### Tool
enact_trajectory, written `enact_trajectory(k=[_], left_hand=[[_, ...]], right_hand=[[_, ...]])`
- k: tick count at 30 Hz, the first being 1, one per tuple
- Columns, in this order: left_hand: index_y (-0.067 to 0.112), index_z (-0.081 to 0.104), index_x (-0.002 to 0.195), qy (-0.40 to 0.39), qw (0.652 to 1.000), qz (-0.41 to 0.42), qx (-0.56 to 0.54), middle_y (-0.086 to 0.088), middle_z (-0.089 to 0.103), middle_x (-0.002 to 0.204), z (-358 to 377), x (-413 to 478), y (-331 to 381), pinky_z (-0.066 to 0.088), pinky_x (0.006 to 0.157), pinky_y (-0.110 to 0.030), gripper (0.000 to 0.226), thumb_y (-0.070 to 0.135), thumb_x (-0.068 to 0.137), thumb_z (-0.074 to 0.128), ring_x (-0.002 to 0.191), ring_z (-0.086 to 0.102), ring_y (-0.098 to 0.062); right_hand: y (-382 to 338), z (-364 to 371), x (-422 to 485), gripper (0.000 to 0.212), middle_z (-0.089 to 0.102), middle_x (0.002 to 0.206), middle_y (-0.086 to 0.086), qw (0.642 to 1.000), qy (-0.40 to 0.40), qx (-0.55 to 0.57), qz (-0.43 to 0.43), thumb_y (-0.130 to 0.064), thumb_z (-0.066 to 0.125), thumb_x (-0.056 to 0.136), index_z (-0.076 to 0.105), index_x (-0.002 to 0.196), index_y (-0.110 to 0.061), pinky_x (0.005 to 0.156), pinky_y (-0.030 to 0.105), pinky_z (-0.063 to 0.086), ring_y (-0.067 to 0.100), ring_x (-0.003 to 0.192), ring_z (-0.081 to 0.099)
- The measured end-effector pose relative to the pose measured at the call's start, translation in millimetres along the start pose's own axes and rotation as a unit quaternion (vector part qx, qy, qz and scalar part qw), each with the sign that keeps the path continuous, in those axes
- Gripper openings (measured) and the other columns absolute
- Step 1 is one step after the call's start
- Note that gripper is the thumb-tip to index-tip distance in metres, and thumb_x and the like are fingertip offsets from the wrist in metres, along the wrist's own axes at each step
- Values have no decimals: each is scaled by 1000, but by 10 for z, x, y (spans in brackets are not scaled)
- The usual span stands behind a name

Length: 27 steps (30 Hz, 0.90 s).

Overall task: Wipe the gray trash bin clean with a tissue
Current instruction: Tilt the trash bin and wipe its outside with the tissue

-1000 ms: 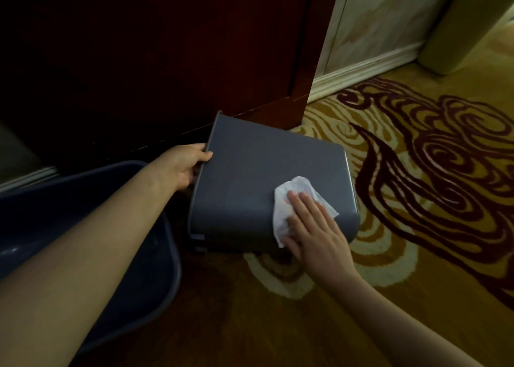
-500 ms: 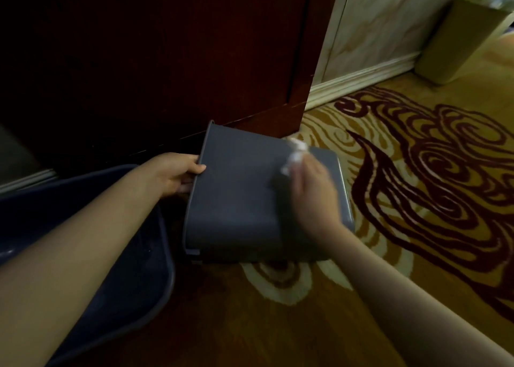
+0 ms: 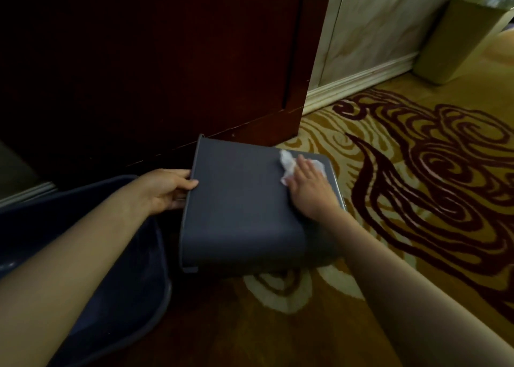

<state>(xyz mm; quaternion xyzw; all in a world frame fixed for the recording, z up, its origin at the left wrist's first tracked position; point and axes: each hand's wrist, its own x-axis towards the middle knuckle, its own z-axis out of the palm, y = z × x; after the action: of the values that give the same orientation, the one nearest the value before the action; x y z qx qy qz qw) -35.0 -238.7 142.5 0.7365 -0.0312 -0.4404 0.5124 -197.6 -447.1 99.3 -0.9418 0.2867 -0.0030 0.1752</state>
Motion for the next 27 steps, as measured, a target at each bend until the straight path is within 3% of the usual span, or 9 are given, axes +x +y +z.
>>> enact_trajectory(k=[5,8,12,14,17,20,24,26,27], left_hand=[[10,53,122,-17,999,-33,-5,-7,63,95,-75,127,180,59,57,-32,35,3,88,48,83,61,-21],[12,53,118,23,999,-26,-7,-7,60,97,-55,335,360,50,63,-36,31,19,88,54,83,60,-22],[14,50,110,64,997,-31,36,-7,53,84,91,634,660,43,56,-34,26,31,91,51,71,52,-21],[8,51,96,77,995,-44,34,-8,52,82,134,738,770,43,56,-35,23,31,92,50,69,50,-22],[3,51,77,133,989,-52,37,-8,49,75,231,807,848,45,47,-30,25,18,95,44,62,46,-20],[6,45,64,195,980,2,33,-6,44,68,336,816,819,41,42,-25,33,10,95,40,56,41,-17],[7,54,75,195,978,75,-18,-9,56,91,378,633,780,49,76,-35,23,16,93,44,74,51,-20],[7,61,94,207,965,156,-50,-6,60,95,341,334,786,48,78,-32,20,22,93,48,82,56,-20],[11,62,95,201,958,194,-67,-3,61,90,391,217,774,48,73,-28,20,26,93,48,80,58,-17]], right_hand=[[410,-40,-205,51,-1,157,8,996,-1,64,65,-31,19,101,8,147,-11,104,25,-8,15,142,-5],[441,21,-427,49,3,157,3,992,40,93,81,-28,24,101,12,147,-15,108,26,3,15,142,2],[512,89,-697,49,7,156,-4,988,69,101,89,-26,30,100,14,146,-20,105,21,16,11,140,15],[524,121,-812,50,7,156,-11,979,86,150,107,-33,29,99,13,146,-28,97,15,18,3,134,21],[530,140,-911,50,8,155,-14,975,83,177,108,-38,27,98,13,146,-32,101,19,21,4,136,22],[472,49,-922,48,17,155,-11,964,122,206,112,-38,29,98,21,145,-30,107,26,21,7,137,23],[205,-173,-783,45,35,149,-3,938,203,272,74,-35,32,98,32,141,-26,109,35,28,8,133,31],[-78,-367,-697,38,57,128,6,914,227,333,38,-34,32,97,49,129,-21,96,42,45,18,116,53],[-175,-464,-650,33,63,109,6,901,245,357,20,-34,32,98,54,117,-19,84,39,49,17,100,60]])
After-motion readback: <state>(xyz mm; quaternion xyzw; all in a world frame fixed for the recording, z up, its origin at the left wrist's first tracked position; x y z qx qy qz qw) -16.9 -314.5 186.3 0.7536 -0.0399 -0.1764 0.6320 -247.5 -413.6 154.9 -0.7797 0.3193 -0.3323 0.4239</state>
